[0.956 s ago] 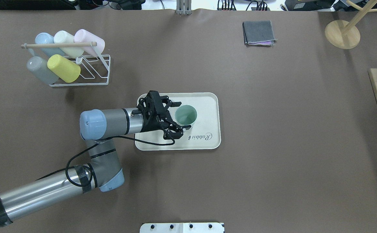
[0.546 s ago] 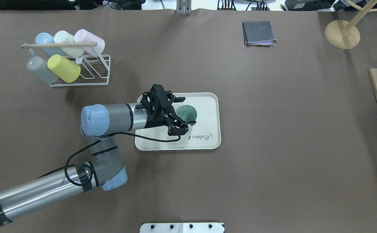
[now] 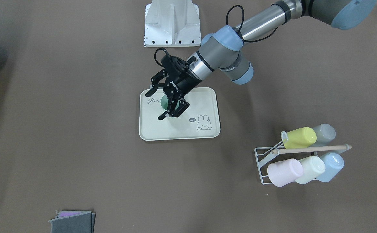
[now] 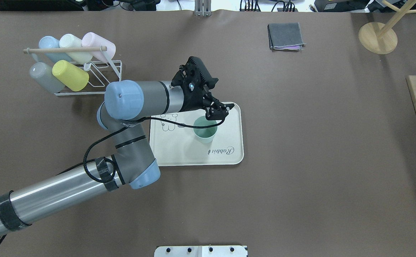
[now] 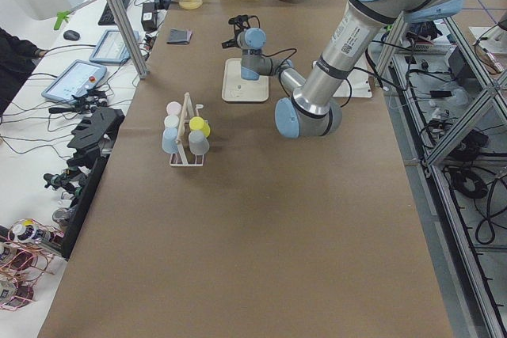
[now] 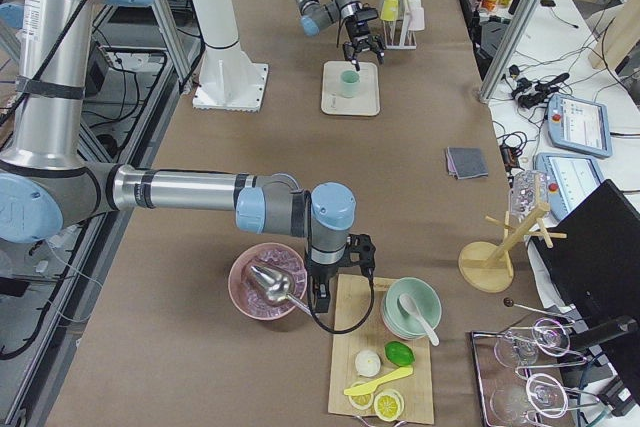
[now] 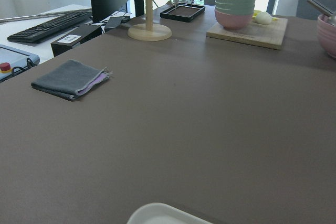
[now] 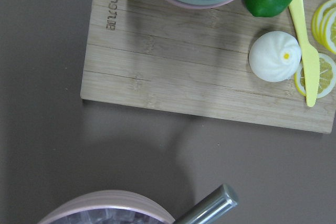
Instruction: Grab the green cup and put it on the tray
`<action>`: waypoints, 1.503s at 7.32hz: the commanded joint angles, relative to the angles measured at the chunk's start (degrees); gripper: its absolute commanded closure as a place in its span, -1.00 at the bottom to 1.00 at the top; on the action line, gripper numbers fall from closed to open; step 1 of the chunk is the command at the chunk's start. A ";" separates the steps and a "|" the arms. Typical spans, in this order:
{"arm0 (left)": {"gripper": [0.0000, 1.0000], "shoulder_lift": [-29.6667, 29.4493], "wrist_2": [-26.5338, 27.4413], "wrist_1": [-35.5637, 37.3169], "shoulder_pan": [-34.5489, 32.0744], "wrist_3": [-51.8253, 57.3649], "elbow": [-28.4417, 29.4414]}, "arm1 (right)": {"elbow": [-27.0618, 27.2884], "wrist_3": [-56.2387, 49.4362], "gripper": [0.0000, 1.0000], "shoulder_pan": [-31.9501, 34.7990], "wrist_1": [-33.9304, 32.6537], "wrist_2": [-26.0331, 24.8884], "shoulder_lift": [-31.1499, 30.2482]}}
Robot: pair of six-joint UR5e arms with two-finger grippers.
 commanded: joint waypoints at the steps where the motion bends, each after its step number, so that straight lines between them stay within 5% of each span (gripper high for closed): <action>1: -0.97 -7.19 0.06 22.65 -2.19 -0.14 -5.62 | 0.00 -0.02 -1.00 0.00 0.00 0.07 0.00; 6: -0.97 -2.85 -3.52 43.51 -15.69 0.21 -10.80 | 0.18 0.07 -1.00 0.00 0.00 0.07 0.00; 7: -0.97 -2.48 -11.20 52.45 -21.48 0.12 -11.52 | 0.18 0.07 -1.00 0.00 0.00 0.07 -0.09; 10: -0.97 9.51 -20.29 54.12 -32.56 0.12 -13.36 | 0.35 0.15 -1.00 0.00 0.00 0.07 -0.26; 11: -0.97 13.39 -31.47 54.21 -38.79 0.21 -12.85 | 0.36 0.24 -1.00 0.00 0.00 0.07 -0.26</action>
